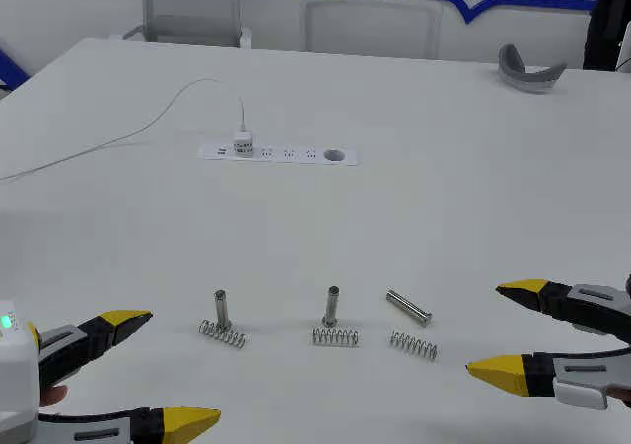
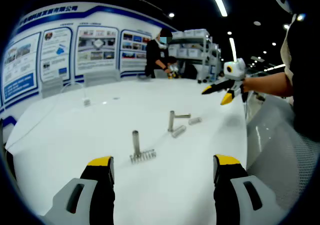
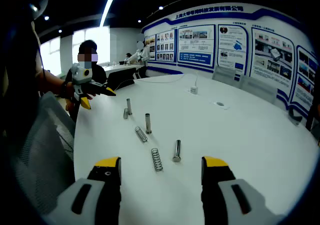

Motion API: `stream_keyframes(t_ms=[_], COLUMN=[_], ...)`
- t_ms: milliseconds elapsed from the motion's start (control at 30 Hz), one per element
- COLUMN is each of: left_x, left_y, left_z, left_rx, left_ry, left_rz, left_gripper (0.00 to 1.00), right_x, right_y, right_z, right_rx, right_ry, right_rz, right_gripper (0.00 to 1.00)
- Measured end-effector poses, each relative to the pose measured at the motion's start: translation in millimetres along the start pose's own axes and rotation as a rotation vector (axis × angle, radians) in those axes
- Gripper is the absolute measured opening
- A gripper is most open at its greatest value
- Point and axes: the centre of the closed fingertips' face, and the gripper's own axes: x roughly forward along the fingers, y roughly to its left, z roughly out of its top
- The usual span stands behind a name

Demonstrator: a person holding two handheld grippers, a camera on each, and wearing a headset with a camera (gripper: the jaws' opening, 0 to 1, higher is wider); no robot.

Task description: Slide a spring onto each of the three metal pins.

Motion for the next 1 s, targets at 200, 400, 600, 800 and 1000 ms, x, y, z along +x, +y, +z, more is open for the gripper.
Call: stream_keyframes(t_ms=[200, 400, 600, 800, 1000], left_x=[-0.1, -0.4, 0.3, 0.6, 0.9], left_y=[-0.8, -0.7, -0.7, -1.5, -2.0], left_z=[-0.5, -0.4, 1.3, 1.4, 1.8], left_rx=[0.000, -0.002, -0.002, -0.004, -0.005], left_ry=[0.000, -0.004, -0.010, -0.012, -0.015], left_rz=[-0.001, 0.003, 0.003, 0.001, 0.003], left_gripper=[0.82, 0.82, 0.82, 0.82, 0.82], right_x=[-0.2, 0.4, 2.1, 3.3, 3.2], right_y=[0.8, -0.2, -0.5, -1.3, -2.3], right_z=[-1.2, -0.6, 0.3, 0.4, 1.3], right_rx=[0.002, 0.007, 0.008, 0.013, 0.015], right_ry=[0.008, 0.007, 0.009, 0.009, 0.008], right_rz=[0.000, -0.001, -0.006, -0.006, -0.011], right_gripper=[0.66, 0.65, 0.64, 0.64, 0.63])
